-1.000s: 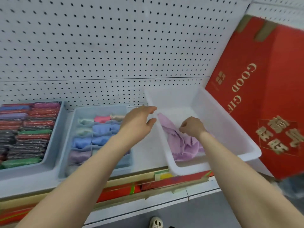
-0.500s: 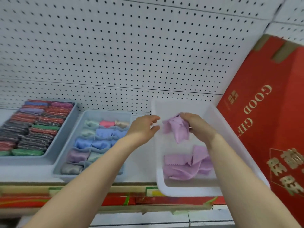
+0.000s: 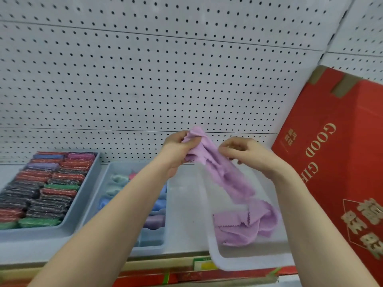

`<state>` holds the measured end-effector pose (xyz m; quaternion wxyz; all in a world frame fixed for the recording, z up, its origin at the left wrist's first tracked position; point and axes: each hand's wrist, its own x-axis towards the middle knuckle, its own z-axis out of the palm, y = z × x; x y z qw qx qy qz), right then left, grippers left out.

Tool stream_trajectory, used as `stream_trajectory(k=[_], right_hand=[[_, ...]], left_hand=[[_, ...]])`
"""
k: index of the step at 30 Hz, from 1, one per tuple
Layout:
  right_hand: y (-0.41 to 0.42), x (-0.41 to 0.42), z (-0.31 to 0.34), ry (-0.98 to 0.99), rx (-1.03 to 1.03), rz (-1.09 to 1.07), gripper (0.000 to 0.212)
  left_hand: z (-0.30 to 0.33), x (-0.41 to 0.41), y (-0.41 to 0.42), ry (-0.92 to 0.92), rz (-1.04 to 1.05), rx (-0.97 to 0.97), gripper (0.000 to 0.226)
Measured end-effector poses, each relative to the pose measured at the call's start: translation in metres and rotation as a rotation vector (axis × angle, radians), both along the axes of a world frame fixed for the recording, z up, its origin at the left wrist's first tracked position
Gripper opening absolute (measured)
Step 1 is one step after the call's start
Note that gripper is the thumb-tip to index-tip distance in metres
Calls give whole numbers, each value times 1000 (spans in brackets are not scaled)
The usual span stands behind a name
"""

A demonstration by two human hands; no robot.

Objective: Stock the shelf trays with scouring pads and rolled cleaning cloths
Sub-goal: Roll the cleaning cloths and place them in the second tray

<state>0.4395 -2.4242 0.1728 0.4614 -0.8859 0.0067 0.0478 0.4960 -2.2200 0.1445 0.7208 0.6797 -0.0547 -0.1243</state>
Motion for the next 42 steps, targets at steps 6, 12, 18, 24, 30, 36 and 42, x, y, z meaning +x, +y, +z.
stream_trajectory(k=[6, 12, 18, 24, 30, 36, 42], right_hand=[[50, 12, 6, -320, 82, -33, 22], [67, 21, 23, -427, 332, -212, 14], [109, 26, 33, -421, 270, -12, 11], [115, 24, 58, -431, 387, -6, 14], [122, 26, 76, -351, 431, 74, 16], [148, 48, 59, -381, 301, -146, 23], [172, 43, 63, -419, 395, -53, 21]], left_hand=[[24, -4, 19, -251, -47, 132, 20], [39, 1, 60, -294, 61, 173, 19], [55, 4, 93, -306, 77, 87, 6], [71, 5, 137, -318, 134, 60, 13], [76, 6, 150, -315, 119, -94, 13], [55, 9, 130, -420, 413, 138, 11], [66, -15, 100, -577, 354, 199, 13]])
